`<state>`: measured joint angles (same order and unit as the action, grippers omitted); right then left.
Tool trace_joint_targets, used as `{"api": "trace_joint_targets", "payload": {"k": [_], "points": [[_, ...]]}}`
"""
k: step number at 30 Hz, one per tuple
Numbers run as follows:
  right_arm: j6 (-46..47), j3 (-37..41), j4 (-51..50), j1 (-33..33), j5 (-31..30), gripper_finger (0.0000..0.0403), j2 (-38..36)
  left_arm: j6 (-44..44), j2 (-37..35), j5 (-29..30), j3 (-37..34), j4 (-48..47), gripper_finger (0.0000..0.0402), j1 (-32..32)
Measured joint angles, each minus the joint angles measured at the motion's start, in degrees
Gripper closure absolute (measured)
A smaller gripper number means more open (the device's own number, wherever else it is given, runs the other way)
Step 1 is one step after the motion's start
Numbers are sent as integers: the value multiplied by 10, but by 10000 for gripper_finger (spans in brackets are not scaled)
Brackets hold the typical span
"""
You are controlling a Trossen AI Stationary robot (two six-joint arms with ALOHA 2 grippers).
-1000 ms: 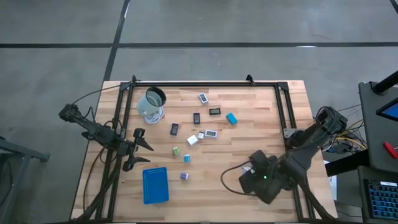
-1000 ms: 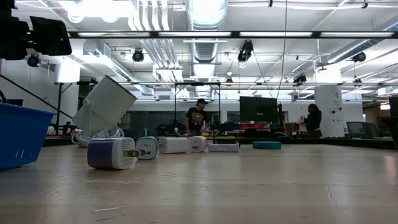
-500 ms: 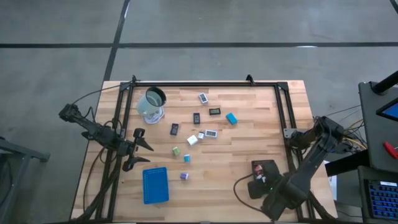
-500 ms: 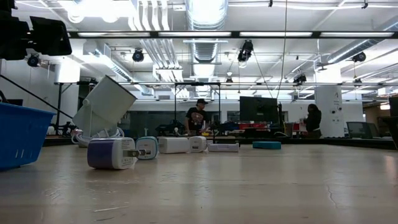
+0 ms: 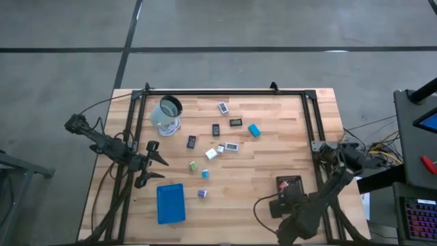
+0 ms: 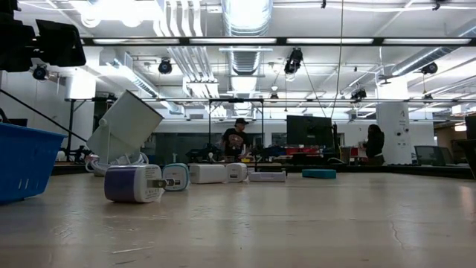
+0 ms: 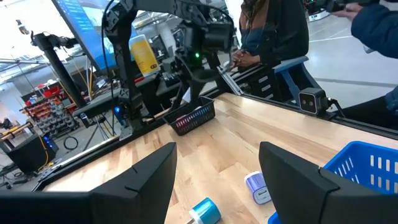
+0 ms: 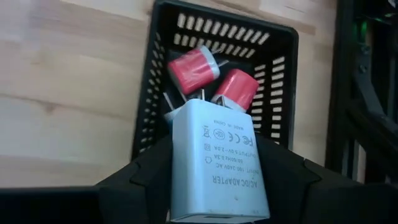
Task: Pick & Place Office items
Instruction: Put the bottom white charger adapter into the black bin
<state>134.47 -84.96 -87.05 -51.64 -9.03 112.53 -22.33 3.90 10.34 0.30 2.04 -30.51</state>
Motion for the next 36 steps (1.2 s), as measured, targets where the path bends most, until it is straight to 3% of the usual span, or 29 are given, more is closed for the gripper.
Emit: {"api": "trace_joint_targets", "payload": {"k": [10,36], "points": [[11,0,-11,0,8,218,76,0,0,0,0,0,168,0],[17,0,-8,0,17,203,80,0,0,0,0,0,168,0]]}}
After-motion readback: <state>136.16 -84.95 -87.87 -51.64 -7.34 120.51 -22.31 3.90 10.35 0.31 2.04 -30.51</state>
